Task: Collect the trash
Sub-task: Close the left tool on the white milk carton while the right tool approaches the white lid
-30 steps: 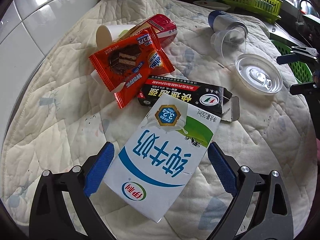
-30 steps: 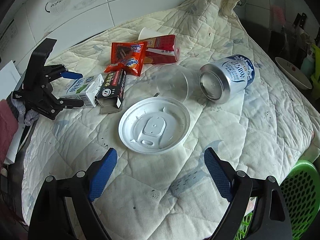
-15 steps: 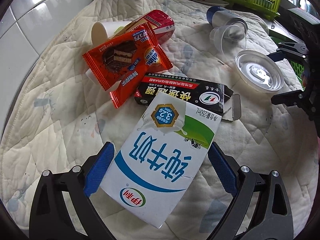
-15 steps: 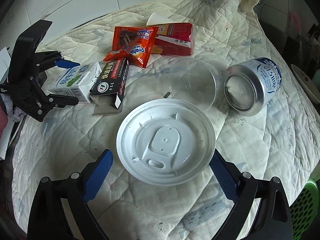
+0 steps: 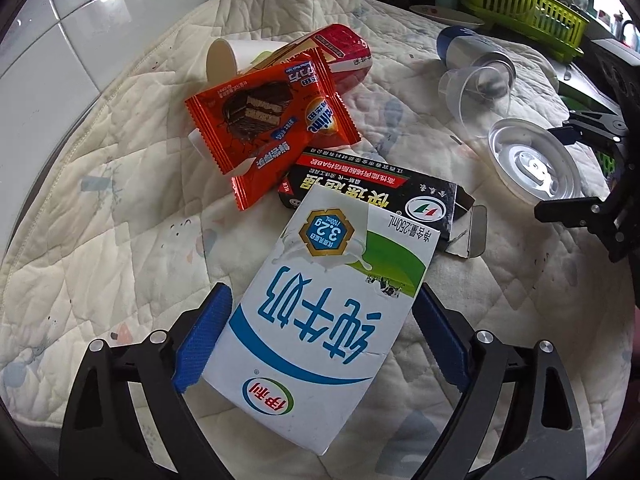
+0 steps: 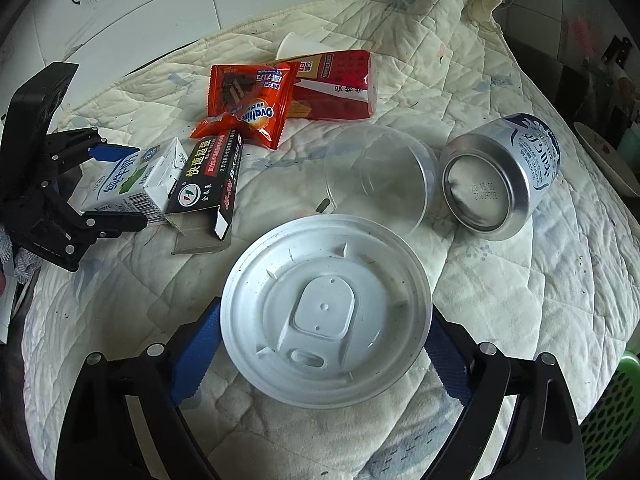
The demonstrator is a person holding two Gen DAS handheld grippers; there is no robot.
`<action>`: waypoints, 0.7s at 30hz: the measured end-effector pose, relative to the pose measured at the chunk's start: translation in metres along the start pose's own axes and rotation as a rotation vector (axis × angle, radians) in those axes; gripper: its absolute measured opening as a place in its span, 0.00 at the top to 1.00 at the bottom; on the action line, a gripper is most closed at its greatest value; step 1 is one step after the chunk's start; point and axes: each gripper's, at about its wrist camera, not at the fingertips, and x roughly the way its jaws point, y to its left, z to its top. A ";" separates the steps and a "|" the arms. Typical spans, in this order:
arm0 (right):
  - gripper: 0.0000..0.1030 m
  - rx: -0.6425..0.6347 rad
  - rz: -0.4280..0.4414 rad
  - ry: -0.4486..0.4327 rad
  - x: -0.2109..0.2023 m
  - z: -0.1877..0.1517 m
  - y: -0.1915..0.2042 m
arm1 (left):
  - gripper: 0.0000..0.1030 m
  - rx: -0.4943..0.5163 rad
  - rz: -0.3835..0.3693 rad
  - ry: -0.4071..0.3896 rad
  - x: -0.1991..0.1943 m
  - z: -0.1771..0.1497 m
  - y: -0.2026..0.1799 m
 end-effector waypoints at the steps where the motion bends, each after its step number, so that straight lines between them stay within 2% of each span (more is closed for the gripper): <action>1: 0.14 0.002 0.001 -0.003 -0.002 -0.001 0.000 | 0.16 -0.007 -0.002 0.001 -0.001 0.000 -0.001; 9: 0.14 0.010 0.022 -0.019 -0.016 -0.009 0.001 | 0.21 -0.018 0.025 0.069 -0.002 0.004 -0.017; 16: 0.14 0.021 0.032 -0.024 -0.021 -0.015 0.001 | 0.21 -0.030 0.008 0.070 0.000 0.005 -0.017; 21: 0.14 0.035 0.044 -0.034 -0.029 -0.020 -0.001 | 0.22 -0.052 0.040 0.062 -0.001 0.004 -0.018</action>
